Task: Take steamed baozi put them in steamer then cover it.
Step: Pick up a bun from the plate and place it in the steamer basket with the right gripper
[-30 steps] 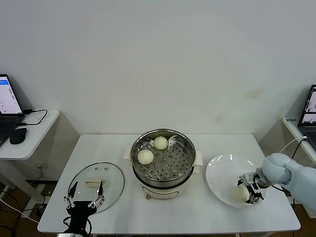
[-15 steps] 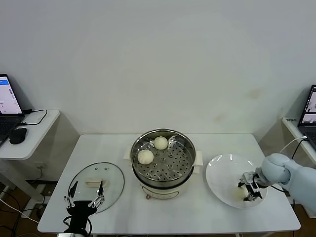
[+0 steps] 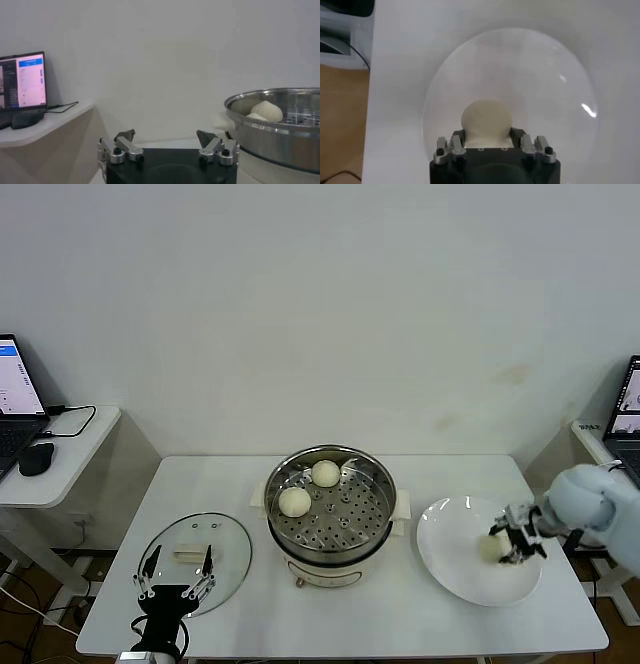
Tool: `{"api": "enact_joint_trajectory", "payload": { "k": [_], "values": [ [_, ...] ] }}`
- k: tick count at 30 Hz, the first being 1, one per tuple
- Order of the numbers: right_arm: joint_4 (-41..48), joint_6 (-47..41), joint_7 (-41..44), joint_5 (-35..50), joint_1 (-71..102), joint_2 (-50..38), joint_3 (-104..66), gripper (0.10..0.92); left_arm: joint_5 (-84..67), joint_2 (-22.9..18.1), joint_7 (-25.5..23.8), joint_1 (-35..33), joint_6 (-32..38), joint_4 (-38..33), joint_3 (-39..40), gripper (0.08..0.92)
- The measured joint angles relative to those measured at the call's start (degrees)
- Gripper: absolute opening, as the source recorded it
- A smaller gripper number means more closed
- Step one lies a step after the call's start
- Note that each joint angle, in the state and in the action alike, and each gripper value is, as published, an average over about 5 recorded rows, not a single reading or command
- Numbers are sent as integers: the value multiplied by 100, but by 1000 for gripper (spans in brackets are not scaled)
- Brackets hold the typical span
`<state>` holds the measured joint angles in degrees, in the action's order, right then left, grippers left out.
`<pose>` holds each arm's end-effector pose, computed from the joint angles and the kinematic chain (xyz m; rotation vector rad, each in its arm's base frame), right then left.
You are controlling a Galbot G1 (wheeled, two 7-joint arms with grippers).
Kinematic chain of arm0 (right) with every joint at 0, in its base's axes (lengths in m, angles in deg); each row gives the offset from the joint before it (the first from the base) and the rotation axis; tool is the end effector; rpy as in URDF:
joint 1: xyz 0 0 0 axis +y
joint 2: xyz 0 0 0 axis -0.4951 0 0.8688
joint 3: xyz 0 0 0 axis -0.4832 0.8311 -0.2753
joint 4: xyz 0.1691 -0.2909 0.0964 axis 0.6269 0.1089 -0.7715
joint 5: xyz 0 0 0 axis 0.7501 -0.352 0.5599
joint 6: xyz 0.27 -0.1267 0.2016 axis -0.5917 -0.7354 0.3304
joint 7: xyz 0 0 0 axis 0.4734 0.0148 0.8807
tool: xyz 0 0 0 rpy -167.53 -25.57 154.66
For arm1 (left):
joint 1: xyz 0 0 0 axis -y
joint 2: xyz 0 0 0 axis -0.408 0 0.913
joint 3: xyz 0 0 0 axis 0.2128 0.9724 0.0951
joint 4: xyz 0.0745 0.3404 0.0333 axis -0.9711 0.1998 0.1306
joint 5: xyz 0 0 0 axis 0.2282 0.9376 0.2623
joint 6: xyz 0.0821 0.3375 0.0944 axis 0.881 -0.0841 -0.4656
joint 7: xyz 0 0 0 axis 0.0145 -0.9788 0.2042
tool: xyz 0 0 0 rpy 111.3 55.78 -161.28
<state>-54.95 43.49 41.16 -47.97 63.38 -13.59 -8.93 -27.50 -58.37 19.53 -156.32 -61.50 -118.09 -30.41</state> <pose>0.4316 -0.2063 -0.1383 1.2009 -1.4541 1.4092 0.1273 0.0373 -0.2822 0.1003 -3.0266 -0.2171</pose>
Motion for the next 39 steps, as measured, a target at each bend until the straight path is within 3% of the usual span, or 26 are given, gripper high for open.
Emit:
{"api": "enact_joint_trajectory", "payload": {
  "k": [9, 22, 30, 39],
  "values": [
    [34, -75, -44, 759, -1890, 368, 866, 574, -36, 62, 2, -26, -9, -68, -57, 823],
    [-206, 170, -307, 1725, -3633, 1786, 2292, 577, -52, -48, 16, -104, 17, -127, -147, 823],
    [-279, 609, -332, 1669, -3810, 2601, 2942, 577, -49, -142, 22, -90, 12, -169, -174, 823],
    [-88, 1273, -309, 1018, -3752, 3346, 3394, 577, -69, -253, 34, -72, 13, -163, -225, 823]
  ]
}}
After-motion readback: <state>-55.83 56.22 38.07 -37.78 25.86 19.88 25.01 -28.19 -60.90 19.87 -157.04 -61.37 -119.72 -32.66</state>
